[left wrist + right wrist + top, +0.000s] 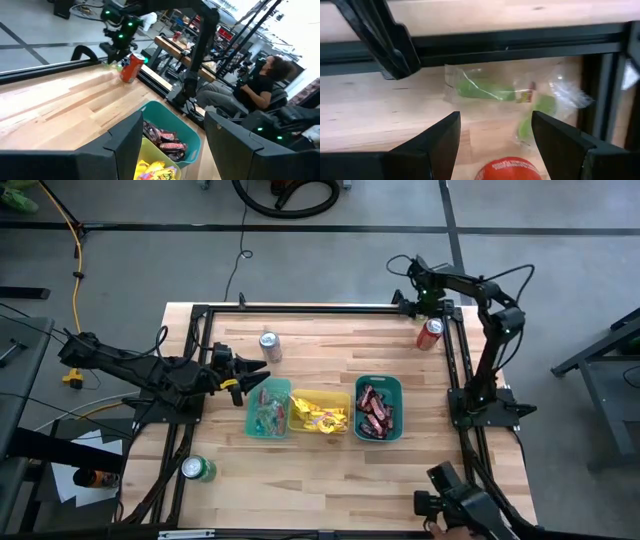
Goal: Sort candy
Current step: Put the green gummy into the green bin
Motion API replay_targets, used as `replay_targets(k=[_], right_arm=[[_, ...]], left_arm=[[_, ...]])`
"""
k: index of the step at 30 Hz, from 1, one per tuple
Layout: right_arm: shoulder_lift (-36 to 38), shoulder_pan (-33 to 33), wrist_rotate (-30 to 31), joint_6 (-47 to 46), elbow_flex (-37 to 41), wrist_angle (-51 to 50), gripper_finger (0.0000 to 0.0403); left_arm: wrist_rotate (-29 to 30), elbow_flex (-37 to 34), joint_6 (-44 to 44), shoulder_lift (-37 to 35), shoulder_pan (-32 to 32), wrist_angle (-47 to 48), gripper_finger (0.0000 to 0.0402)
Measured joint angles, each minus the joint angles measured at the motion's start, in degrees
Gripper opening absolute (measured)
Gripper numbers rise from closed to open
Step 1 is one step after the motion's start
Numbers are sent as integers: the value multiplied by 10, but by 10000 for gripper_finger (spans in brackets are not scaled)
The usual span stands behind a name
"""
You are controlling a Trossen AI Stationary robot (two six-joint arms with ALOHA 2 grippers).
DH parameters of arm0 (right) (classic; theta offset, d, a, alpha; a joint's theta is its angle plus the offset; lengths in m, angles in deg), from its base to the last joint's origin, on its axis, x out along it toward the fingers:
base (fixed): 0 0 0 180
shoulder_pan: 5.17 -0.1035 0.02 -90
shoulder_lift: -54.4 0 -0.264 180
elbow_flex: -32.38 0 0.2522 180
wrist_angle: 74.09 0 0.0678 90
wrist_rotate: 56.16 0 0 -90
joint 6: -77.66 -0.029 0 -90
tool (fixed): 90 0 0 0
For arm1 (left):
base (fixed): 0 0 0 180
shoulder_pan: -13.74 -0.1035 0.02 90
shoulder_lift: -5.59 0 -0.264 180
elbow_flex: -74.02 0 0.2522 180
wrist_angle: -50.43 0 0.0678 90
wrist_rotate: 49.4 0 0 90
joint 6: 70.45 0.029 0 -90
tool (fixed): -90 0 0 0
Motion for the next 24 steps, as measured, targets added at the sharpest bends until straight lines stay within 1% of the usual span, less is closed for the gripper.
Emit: replay_targets(k=[5, 8, 11, 15, 16, 17, 19, 21, 24], right_arm=[[-31, -9, 5, -1, 0, 16, 235], [-36, -14, 27, -2, 0, 23, 209], [-36, -17, 57, 1, 0, 26, 152], [-36, -18, 77, 23, 0, 31, 37], [-36, -18, 76, 29, 0, 32, 19], [-36, -18, 76, 35, 0, 34, 12], [-36, -20, 76, 42, 0, 33, 17], [-33, -23, 76, 58, 0, 29, 9], [-12, -34, 75, 76, 0, 29, 4]], left_arm=[[-11, 0, 0, 0, 0, 0, 200], [-11, 0, 0, 0, 0, 2, 200], [-11, 0, 0, 0, 0, 6, 200], [-11, 0, 0, 0, 0, 15, 200], [-11, 0, 0, 0, 0, 18, 200], [-11, 0, 0, 0, 0, 19, 200], [-12, 0, 0, 0, 0, 19, 200], [-12, 0, 0, 0, 0, 19, 200], [-12, 0, 0, 0, 0, 19, 200]])
